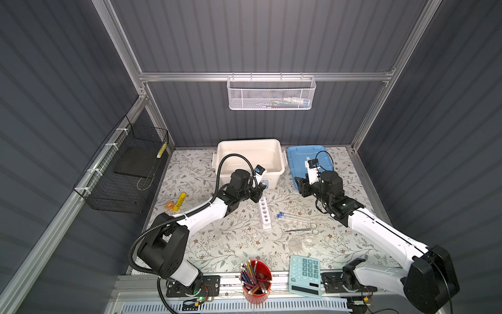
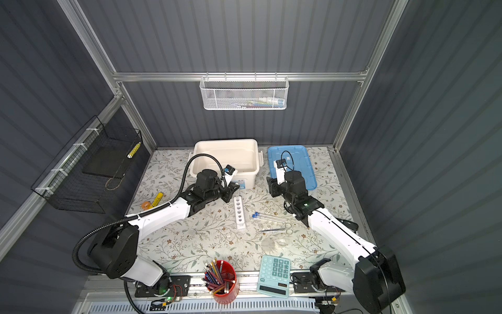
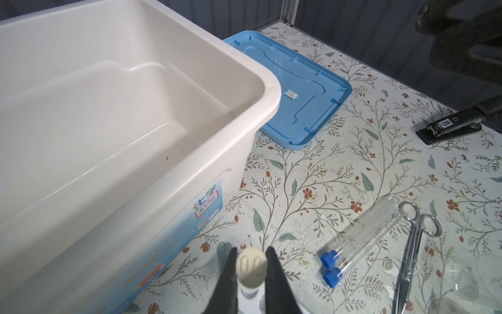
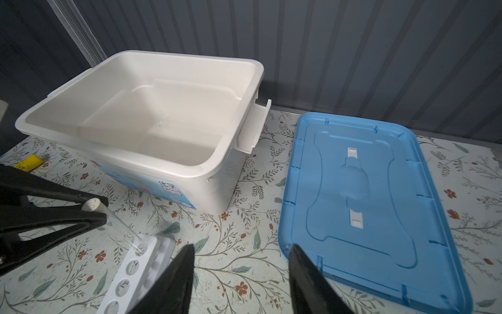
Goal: Organize the chemistry lab equipment
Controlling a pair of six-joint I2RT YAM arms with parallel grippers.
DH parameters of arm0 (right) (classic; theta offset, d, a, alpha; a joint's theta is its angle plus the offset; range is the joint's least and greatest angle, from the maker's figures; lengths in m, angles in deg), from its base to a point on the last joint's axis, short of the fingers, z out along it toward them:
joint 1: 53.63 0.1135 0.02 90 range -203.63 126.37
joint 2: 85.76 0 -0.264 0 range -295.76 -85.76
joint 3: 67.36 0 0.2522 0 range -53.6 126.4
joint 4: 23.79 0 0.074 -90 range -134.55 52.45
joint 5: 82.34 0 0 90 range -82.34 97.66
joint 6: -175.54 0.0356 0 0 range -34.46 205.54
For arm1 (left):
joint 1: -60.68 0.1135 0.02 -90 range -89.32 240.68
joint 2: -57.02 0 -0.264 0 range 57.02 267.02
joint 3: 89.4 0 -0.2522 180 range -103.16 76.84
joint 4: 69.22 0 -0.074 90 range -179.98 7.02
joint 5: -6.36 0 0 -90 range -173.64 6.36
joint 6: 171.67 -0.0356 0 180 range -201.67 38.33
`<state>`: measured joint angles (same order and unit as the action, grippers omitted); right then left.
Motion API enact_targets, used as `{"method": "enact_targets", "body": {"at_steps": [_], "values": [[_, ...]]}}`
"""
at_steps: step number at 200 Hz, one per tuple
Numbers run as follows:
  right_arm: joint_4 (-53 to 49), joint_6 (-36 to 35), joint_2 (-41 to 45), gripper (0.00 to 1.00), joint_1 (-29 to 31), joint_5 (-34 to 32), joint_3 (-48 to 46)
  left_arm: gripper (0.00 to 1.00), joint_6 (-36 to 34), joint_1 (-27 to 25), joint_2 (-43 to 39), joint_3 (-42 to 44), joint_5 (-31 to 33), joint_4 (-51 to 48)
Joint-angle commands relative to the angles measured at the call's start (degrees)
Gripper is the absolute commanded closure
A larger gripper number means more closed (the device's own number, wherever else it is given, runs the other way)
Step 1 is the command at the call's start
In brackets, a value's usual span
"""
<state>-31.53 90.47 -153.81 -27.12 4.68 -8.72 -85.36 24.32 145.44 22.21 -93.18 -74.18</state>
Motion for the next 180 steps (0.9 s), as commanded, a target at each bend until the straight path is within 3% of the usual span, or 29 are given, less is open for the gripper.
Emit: {"method": "enact_targets", "body": {"at_steps": [1, 180], "values": [[0.46, 0.13, 0.99, 0.43, -0.32, -0.41, -0.76, 1.0, -1.14, -0.25, 0.84, 1.1, 0.88, -0.02], [-0.13, 0.4, 2.3, 0.43, -0.39, -0.35, -1.2, 0.76, -0.65, -0.29, -0.11, 2.33, 1.13, 0.34]]}}
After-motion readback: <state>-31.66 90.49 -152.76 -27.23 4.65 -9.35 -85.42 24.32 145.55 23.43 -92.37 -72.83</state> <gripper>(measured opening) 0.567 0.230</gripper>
